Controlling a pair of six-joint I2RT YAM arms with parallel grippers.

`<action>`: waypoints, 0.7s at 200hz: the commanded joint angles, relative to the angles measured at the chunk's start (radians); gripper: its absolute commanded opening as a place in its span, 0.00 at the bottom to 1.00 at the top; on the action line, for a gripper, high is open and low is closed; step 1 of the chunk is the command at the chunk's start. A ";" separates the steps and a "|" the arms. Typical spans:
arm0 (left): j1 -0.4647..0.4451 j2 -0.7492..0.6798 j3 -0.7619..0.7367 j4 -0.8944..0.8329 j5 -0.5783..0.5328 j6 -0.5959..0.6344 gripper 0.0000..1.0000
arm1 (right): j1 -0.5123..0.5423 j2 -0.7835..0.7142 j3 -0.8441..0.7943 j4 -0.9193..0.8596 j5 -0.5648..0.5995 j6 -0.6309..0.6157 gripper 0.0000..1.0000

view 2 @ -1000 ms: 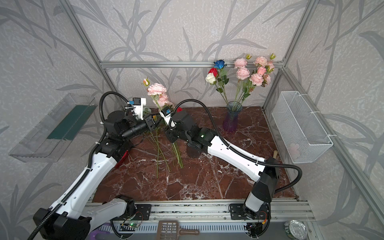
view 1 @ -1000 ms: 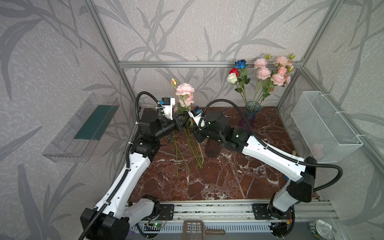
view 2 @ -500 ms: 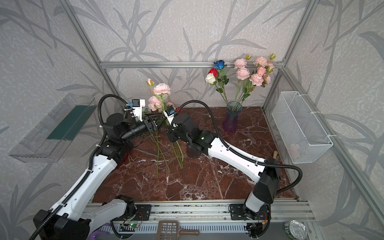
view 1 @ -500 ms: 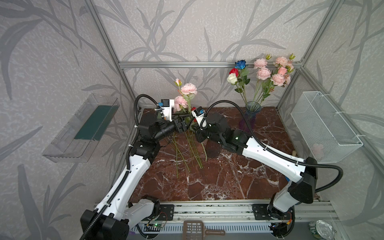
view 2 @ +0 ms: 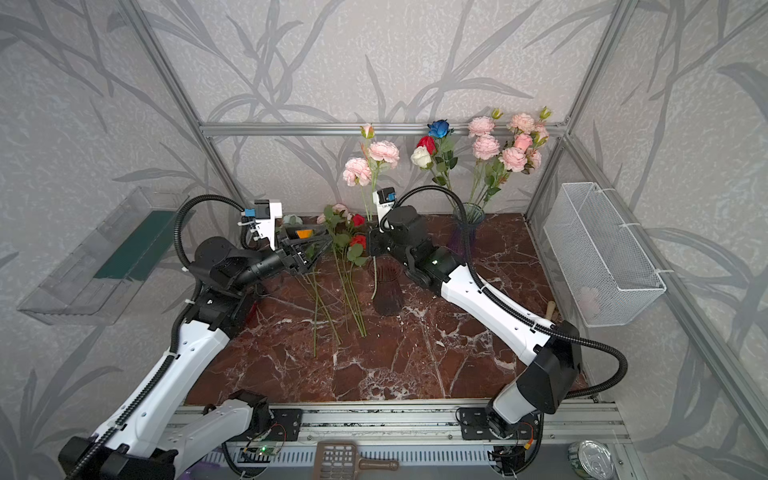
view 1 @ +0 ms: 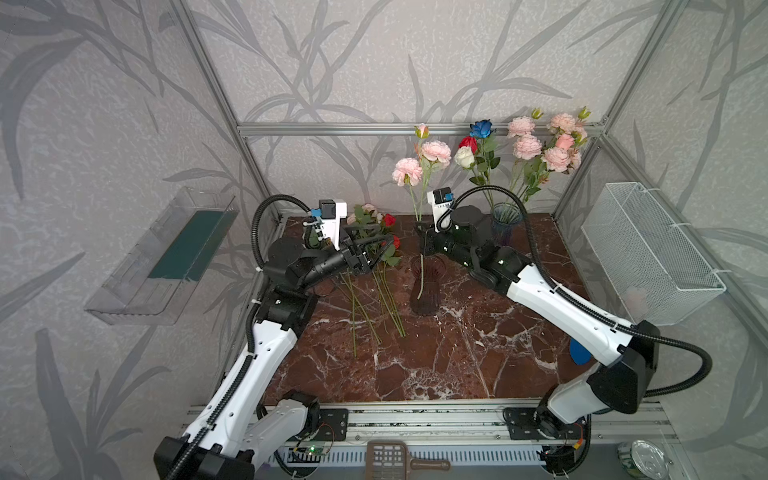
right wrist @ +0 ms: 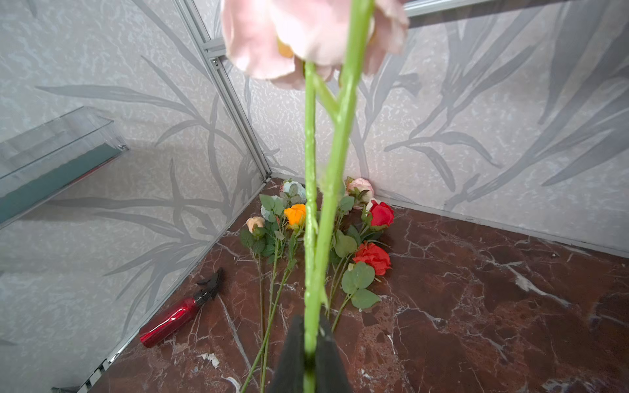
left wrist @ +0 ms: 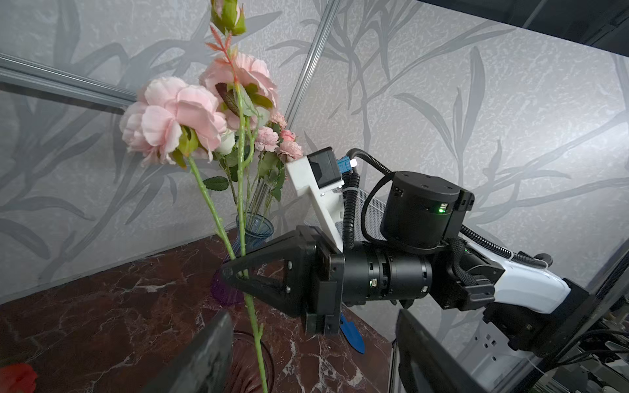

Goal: Arrange the flowers into the vase
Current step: 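Grasp the pink rose stems with the right gripper from the left gripper, then lower the pink roses into the mauve vase with the right gripper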

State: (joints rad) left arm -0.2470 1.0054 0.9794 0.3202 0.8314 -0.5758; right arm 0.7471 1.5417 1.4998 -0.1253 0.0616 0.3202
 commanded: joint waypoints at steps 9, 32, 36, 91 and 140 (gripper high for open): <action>0.017 -0.032 -0.042 0.058 -0.052 0.014 0.76 | -0.020 -0.077 -0.041 0.139 -0.018 -0.005 0.03; 0.038 -0.046 -0.073 0.055 -0.189 0.010 0.75 | -0.020 -0.115 -0.097 0.259 0.003 -0.055 0.03; 0.041 -0.049 -0.077 0.039 -0.234 0.013 0.75 | -0.020 -0.123 -0.109 0.286 0.009 -0.065 0.03; 0.143 -0.024 -0.120 -0.107 -0.666 -0.087 0.74 | -0.028 -0.144 -0.155 0.403 0.089 -0.227 0.02; 0.224 0.084 -0.117 -0.054 -0.544 -0.193 0.72 | -0.046 -0.098 -0.294 0.596 0.088 -0.229 0.02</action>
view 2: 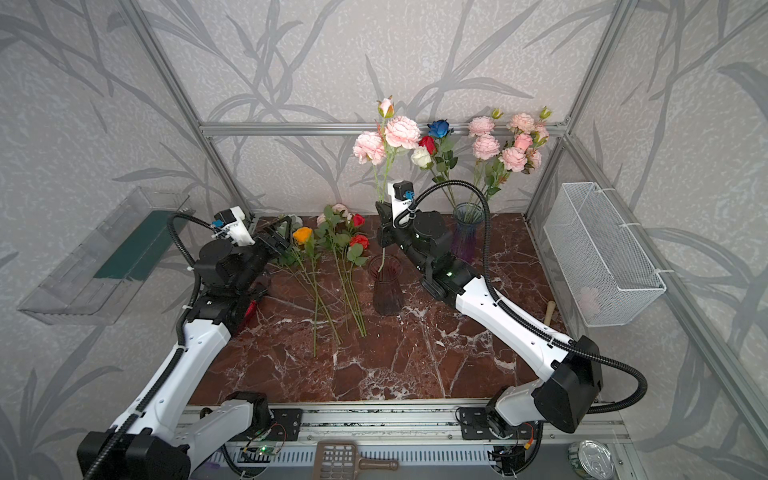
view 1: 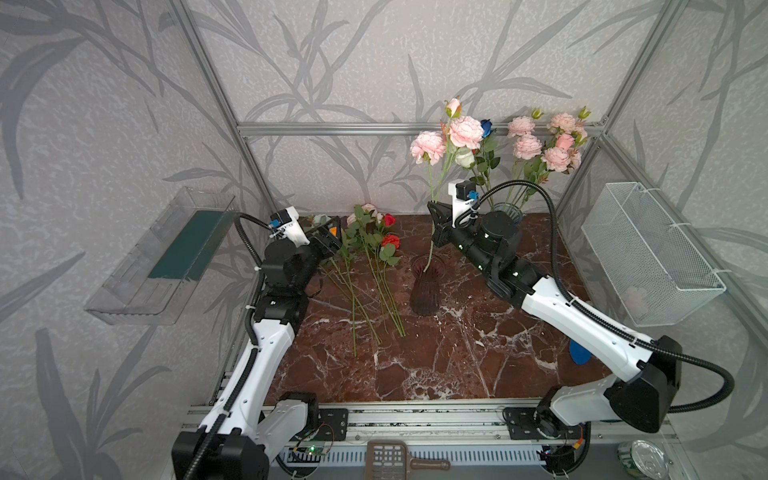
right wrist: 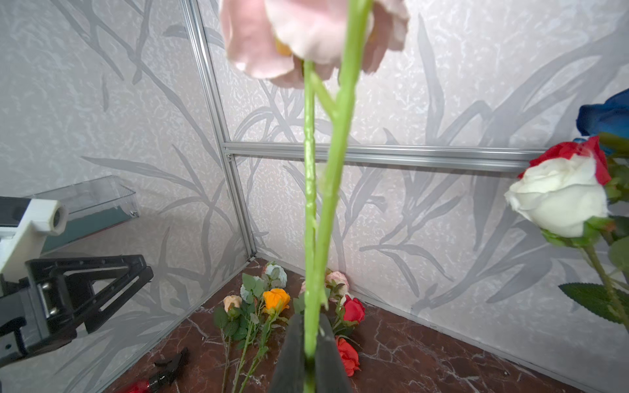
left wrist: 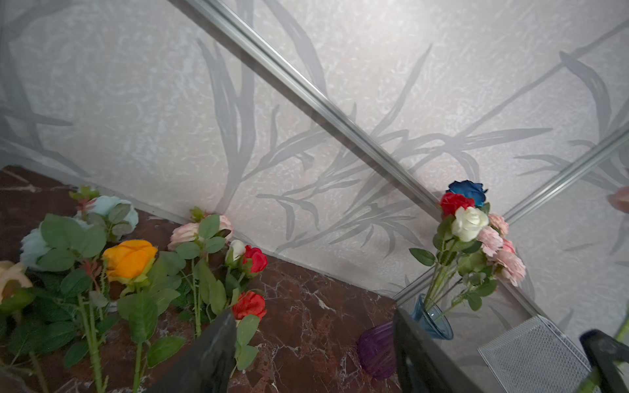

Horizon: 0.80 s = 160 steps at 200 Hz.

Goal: Arrange the flowers into the vase
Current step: 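Lower the pink roses into the mauve vase with the right gripper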

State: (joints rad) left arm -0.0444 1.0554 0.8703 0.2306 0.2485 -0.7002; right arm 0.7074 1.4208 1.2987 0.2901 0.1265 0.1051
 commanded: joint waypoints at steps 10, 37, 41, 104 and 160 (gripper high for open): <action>0.026 0.051 -0.005 0.048 0.060 -0.069 0.72 | -0.006 0.035 -0.144 0.242 0.011 0.006 0.02; 0.036 0.076 0.007 0.034 0.078 -0.077 0.70 | -0.004 0.073 -0.207 0.272 -0.002 0.032 0.05; 0.038 0.079 0.008 0.035 0.080 -0.078 0.70 | -0.005 0.074 -0.214 0.271 -0.004 0.035 0.05; 0.054 0.124 0.039 -0.047 0.049 -0.058 0.67 | 0.001 0.055 -0.261 0.137 0.015 0.114 0.34; 0.059 0.219 0.103 -0.179 0.032 -0.051 0.62 | 0.036 -0.069 -0.342 0.111 0.043 0.137 0.34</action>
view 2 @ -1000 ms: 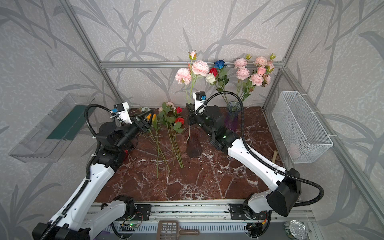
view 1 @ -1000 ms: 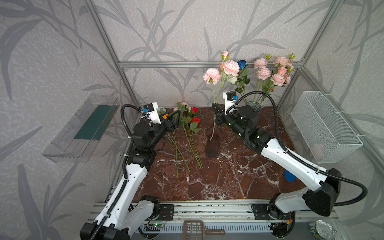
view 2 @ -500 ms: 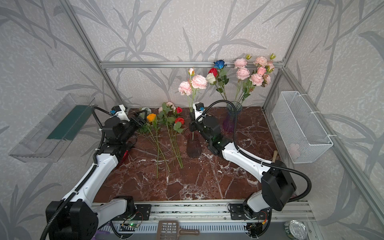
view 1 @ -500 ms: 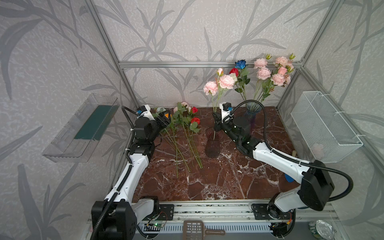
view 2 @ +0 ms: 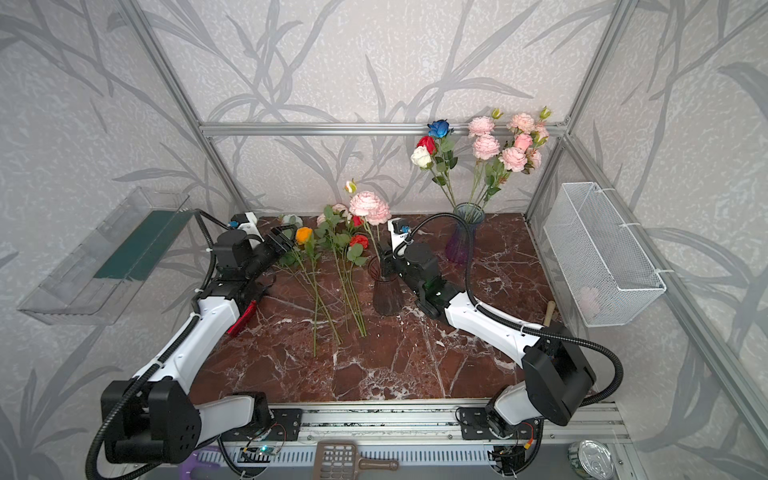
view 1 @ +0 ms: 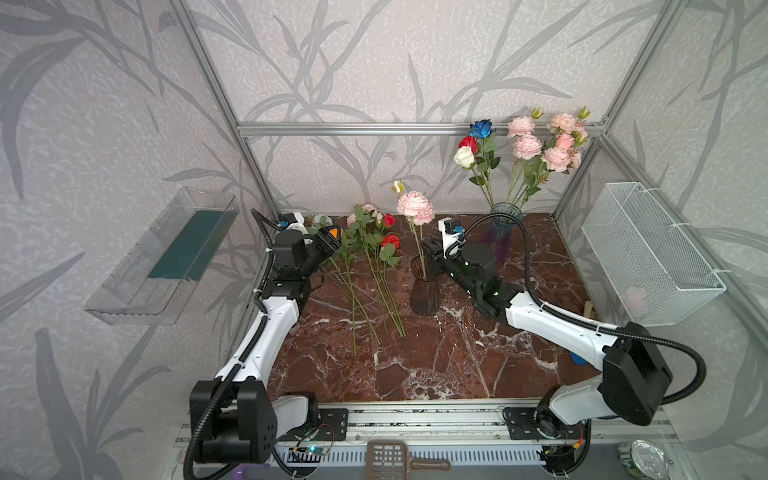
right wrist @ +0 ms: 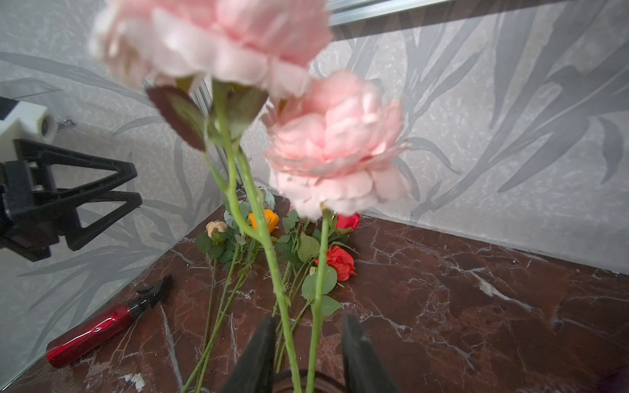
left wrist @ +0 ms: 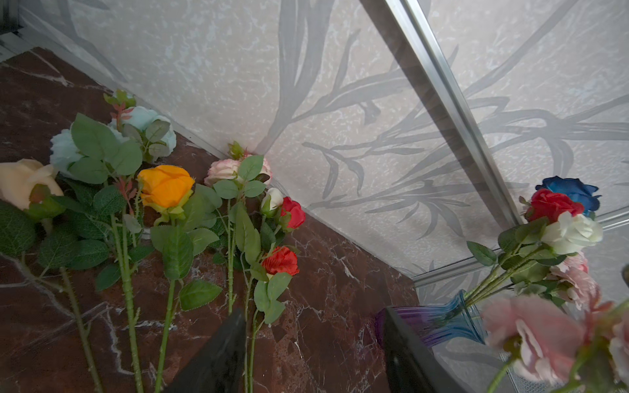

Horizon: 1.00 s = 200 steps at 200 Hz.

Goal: Arrange the flowers into the vase
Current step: 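Lower the pink roses into the mauve vase with the right gripper, then open the right gripper and withdraw while the left reaches to the orange rose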

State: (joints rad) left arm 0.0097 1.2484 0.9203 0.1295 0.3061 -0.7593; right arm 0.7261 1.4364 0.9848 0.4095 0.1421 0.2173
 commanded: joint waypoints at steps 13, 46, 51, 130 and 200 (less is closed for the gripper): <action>0.004 0.052 0.073 -0.118 -0.033 0.020 0.61 | 0.024 -0.117 -0.043 -0.018 0.033 0.026 0.34; 0.005 0.143 0.141 -0.241 -0.045 0.048 0.56 | 0.039 -0.209 -0.072 -0.054 0.045 0.026 0.35; 0.004 0.162 0.153 -0.267 -0.046 0.057 0.55 | 0.040 -0.225 -0.077 -0.059 0.047 0.026 0.35; -0.016 0.581 0.484 -0.709 0.035 0.243 0.43 | 0.047 -0.427 -0.163 -0.161 0.086 0.044 0.38; -0.077 0.718 0.560 -0.809 -0.155 0.284 0.40 | 0.047 -0.492 -0.199 -0.207 0.108 0.039 0.39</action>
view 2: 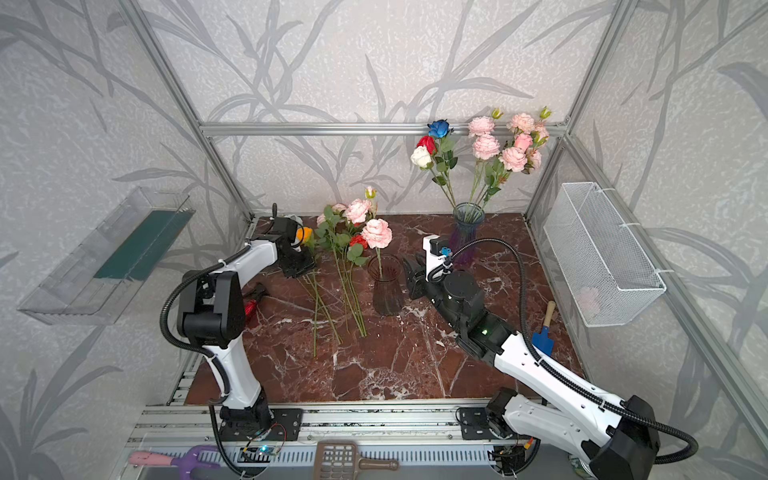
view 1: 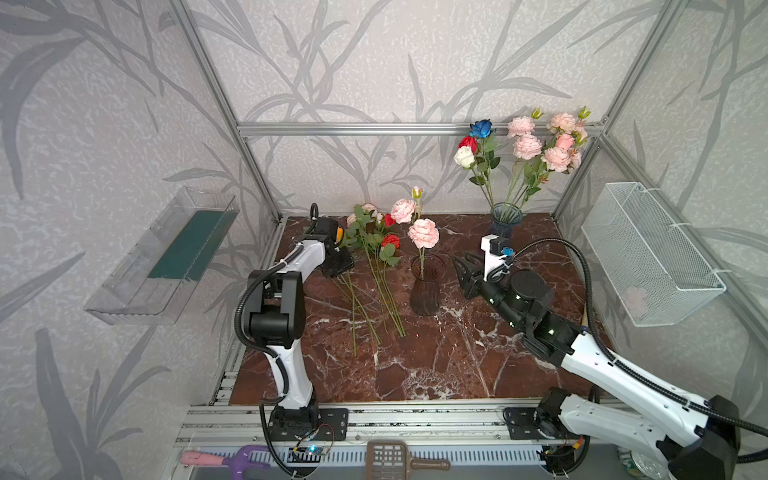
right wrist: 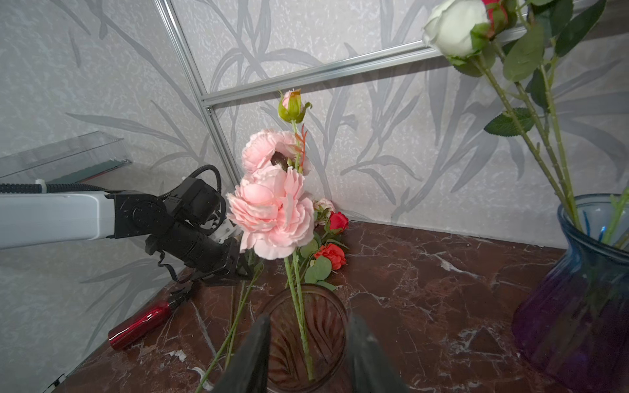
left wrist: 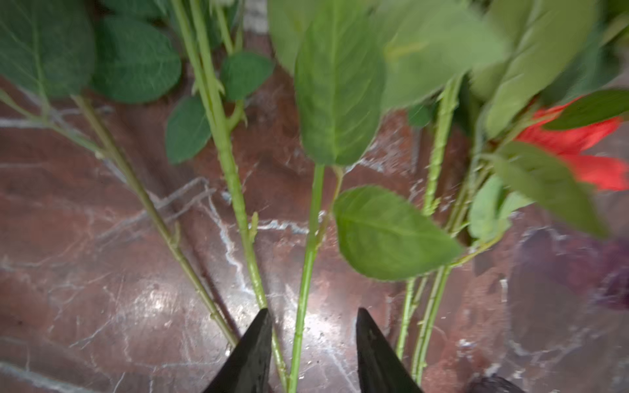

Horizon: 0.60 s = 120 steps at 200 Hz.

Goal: Arrange the flowers into the vase
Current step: 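Open the right gripper and withdraw while the left reaches to the orange rose, then grasp the orange rose stem with the left gripper and lift it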

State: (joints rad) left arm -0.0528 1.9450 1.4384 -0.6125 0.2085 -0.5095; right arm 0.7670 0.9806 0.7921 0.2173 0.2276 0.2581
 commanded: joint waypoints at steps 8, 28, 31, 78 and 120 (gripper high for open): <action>-0.019 0.035 0.048 -0.064 -0.048 0.043 0.37 | 0.006 -0.041 -0.007 -0.018 0.024 -0.003 0.39; -0.024 0.071 0.067 -0.075 -0.045 0.057 0.29 | 0.006 -0.046 -0.008 -0.022 0.026 -0.001 0.39; -0.024 0.074 0.070 -0.078 -0.044 0.060 0.28 | 0.006 -0.046 -0.007 -0.024 0.026 0.000 0.39; -0.024 0.075 0.079 -0.085 -0.030 0.064 0.13 | 0.006 -0.045 0.012 -0.037 0.019 0.003 0.39; -0.024 0.004 0.056 -0.048 0.011 0.046 0.00 | 0.006 -0.043 0.033 -0.055 0.015 0.002 0.39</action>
State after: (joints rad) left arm -0.0757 2.0201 1.4899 -0.6605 0.1932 -0.4622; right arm 0.7670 0.9474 0.7918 0.1722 0.2356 0.2581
